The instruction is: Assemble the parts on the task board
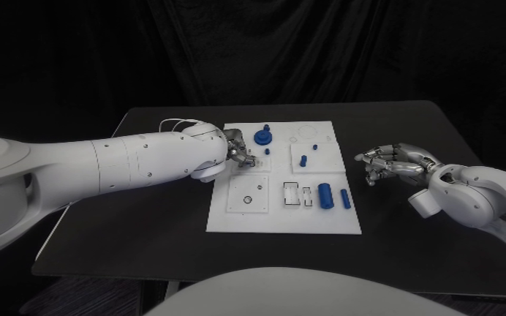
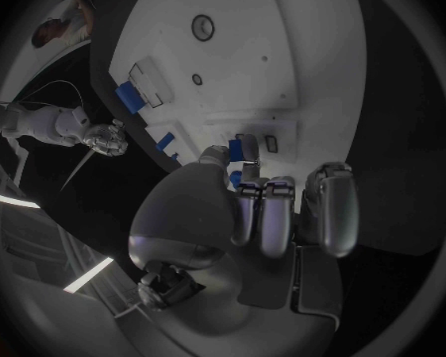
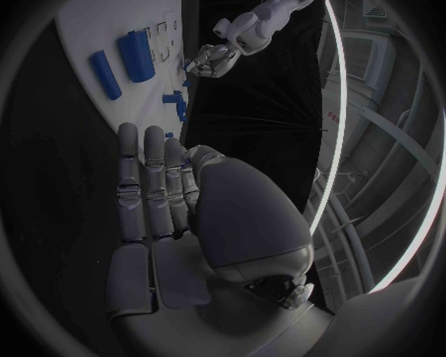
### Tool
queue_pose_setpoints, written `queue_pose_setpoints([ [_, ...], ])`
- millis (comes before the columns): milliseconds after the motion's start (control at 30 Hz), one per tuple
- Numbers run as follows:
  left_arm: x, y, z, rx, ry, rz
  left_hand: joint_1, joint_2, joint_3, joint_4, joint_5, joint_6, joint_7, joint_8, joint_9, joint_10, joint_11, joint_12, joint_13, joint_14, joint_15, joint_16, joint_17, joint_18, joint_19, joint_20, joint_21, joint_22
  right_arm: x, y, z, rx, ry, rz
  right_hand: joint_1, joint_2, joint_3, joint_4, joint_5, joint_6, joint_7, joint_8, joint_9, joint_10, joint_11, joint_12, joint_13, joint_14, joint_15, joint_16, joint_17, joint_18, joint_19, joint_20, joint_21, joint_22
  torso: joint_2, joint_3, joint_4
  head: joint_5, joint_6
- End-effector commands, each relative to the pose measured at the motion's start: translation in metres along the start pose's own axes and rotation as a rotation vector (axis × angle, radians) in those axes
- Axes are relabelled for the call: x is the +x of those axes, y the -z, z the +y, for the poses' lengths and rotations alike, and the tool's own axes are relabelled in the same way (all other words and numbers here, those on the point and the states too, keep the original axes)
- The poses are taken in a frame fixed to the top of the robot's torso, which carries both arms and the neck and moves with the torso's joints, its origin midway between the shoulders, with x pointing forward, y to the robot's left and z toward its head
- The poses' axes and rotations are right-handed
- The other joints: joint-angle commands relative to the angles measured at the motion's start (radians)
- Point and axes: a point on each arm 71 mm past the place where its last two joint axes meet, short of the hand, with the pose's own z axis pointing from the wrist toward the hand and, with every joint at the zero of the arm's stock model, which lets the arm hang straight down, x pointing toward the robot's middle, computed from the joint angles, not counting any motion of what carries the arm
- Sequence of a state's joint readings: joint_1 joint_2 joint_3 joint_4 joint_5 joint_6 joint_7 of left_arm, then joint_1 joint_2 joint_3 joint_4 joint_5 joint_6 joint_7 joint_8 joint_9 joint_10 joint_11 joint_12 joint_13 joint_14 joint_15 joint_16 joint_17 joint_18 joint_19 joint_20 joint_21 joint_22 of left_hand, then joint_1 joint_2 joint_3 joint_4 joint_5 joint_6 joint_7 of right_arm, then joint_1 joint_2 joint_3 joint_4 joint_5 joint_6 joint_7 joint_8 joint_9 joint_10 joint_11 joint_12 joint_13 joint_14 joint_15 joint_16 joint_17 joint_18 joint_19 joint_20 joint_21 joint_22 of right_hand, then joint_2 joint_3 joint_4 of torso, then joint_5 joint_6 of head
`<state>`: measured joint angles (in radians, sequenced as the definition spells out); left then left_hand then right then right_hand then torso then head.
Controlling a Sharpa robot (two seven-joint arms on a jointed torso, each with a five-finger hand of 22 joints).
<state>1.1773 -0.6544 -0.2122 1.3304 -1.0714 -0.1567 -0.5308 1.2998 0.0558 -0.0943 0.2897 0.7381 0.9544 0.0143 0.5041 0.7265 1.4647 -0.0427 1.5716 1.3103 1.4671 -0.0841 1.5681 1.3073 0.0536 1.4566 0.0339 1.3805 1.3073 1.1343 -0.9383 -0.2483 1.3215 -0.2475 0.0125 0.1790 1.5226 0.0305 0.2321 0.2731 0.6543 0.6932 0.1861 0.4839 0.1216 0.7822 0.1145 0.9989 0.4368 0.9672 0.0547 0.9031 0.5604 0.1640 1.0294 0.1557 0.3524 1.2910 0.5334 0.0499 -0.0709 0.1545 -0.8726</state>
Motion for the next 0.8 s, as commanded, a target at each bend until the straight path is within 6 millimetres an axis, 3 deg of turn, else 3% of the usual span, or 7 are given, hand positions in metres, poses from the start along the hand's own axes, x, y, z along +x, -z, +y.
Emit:
queue_pose_setpoints([
  [33, -0.005, 0.001, -0.005, 0.004, 0.016, 0.065, 0.004, -0.005, 0.010, 0.001, -0.010, 0.006, 0.002, 0.000, -0.001, 0.106, -0.007, -0.001, 0.260, 0.104, -0.007, 0.003, 0.264, -0.003, 0.000, -0.010, 0.000, 0.197, 0.000, 0.001, -0.002, 0.018, -0.002, 0.008, 0.007, -0.004, 0.009, 0.000, 0.004, -0.008, 0.004, 0.003, -0.001, -0.003, 0.000, 0.004, -0.001, -0.006, -0.002, 0.005, -0.001, 0.016, -0.005, 0.000, 0.006, 0.001, -0.002, 0.0013, -0.0007, -0.002, 0.000],
  [233, -0.017, -0.001, -0.012, 0.002, -0.025, 0.152, 0.006, -0.008, 0.040, 0.001, -0.043, 0.004, 0.004, -0.002, -0.002, 0.106, -0.005, -0.001, 0.260, 0.104, -0.006, 0.003, 0.264, 0.000, -0.008, -0.010, -0.014, 0.192, 0.000, 0.001, -0.003, 0.019, -0.002, 0.006, 0.007, -0.004, 0.009, 0.000, 0.004, -0.008, 0.004, 0.003, -0.001, -0.003, 0.000, 0.004, -0.001, -0.006, -0.002, 0.005, -0.001, 0.016, -0.005, 0.000, 0.006, 0.001, -0.004, 0.0025, -0.0015, -0.003, 0.000],
  [367, -0.021, -0.005, -0.016, -0.006, -0.059, 0.202, 0.006, -0.008, 0.042, 0.001, -0.045, 0.004, 0.004, -0.002, -0.002, 0.106, -0.005, -0.001, 0.260, 0.104, -0.006, 0.003, 0.264, 0.000, -0.008, -0.010, -0.014, 0.192, 0.000, 0.000, -0.003, 0.019, -0.002, 0.008, 0.007, -0.004, 0.009, 0.000, 0.004, -0.008, 0.004, 0.003, -0.001, -0.003, 0.000, 0.004, -0.001, -0.006, -0.002, 0.005, -0.001, 0.016, -0.005, 0.000, 0.006, 0.001, -0.002, 0.0014, -0.0020, -0.002, 0.000],
  [667, -0.022, -0.017, -0.025, -0.030, -0.120, 0.280, -0.014, -0.011, 0.078, 0.002, -0.119, -0.012, 0.014, -0.014, -0.008, 0.106, 0.004, -0.001, 0.260, 0.104, 0.001, 0.003, 0.264, 0.005, -0.022, -0.004, -0.037, 0.185, 0.002, -0.001, -0.002, 0.021, -0.002, 0.015, 0.007, -0.004, 0.009, 0.000, 0.004, -0.008, 0.004, 0.003, -0.001, -0.003, 0.000, 0.004, -0.001, -0.006, -0.002, 0.005, -0.001, 0.016, -0.005, 0.000, 0.006, 0.001, 0.001, 0.0003, -0.0004, 0.000, 0.000],
  [800, -0.024, -0.023, -0.029, -0.044, -0.132, 0.290, -0.010, -0.011, 0.089, 0.000, -0.127, -0.014, 0.014, -0.017, -0.010, 0.106, 0.004, -0.001, 0.260, 0.104, 0.002, 0.003, 0.264, 0.005, -0.023, -0.003, -0.039, 0.185, 0.003, -0.001, -0.002, 0.021, -0.002, 0.019, 0.008, -0.004, 0.010, 0.000, 0.004, -0.009, 0.004, 0.004, -0.002, -0.005, 0.000, 0.004, -0.002, -0.007, -0.001, 0.005, -0.002, 0.016, -0.006, 0.000, 0.007, 0.002, 0.002, 0.0002, -0.0011, 0.002, 0.000],
])
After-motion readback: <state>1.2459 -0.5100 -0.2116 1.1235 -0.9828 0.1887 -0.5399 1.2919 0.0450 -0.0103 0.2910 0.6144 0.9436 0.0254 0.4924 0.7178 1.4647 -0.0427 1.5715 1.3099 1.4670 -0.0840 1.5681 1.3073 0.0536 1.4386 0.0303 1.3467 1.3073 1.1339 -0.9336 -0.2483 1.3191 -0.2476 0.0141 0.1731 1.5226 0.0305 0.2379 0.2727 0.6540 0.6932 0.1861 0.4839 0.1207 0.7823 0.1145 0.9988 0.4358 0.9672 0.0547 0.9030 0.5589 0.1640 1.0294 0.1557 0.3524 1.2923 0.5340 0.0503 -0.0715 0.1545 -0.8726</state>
